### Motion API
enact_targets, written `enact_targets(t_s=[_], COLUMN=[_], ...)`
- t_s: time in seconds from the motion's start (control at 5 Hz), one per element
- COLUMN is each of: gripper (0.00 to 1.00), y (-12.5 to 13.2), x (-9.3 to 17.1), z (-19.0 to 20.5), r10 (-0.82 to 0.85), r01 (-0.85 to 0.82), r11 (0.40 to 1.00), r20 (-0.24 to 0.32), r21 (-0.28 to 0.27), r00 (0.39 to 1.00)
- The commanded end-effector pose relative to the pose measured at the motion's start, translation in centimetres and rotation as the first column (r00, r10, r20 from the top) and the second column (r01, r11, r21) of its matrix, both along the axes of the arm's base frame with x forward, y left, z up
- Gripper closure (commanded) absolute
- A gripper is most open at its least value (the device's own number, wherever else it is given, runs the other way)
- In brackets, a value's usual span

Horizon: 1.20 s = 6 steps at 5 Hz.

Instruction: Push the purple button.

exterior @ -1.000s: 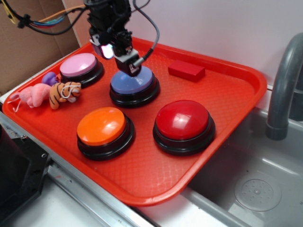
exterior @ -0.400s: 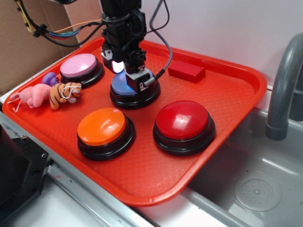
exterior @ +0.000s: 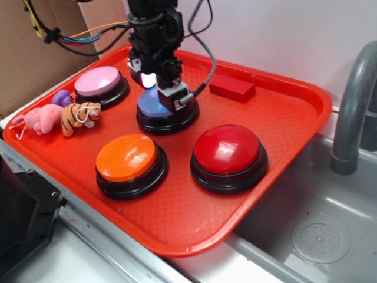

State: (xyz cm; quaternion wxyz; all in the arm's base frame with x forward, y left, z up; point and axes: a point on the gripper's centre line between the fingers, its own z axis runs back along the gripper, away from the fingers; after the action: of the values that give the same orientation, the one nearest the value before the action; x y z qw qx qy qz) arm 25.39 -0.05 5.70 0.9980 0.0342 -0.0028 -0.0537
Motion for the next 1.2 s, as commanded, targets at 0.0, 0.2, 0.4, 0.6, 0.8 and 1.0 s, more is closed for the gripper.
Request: enact_targets(t_s=[0.0,0.2,0.4,0.6,0.8,1.0], gripper=[0.0,0.0,0.0,0.0,0.0,0.0], y=[0.4,0.1,0.3,0.6,0.8,1.1], x=[1.5,1.0,0.7,0.2,0.0,-0.3], z=[5.6,6.8,7.5,8.0,8.4,8.7], r10=[-0.015,-0.014,-0.001,0.027,0.044,0.059], r01=[0.012,0.011,-0.001,-0.028,-0.042,-0.056], r11=[0.999,0.999,1.0,1.0,0.999,0.998], r20=[0.074,0.074,0.078,0.092,0.109,0.118], r21=[0.04,0.042,0.028,0.009,-0.013,-0.024], r00=[0.997,0.997,0.997,0.995,0.993,0.991])
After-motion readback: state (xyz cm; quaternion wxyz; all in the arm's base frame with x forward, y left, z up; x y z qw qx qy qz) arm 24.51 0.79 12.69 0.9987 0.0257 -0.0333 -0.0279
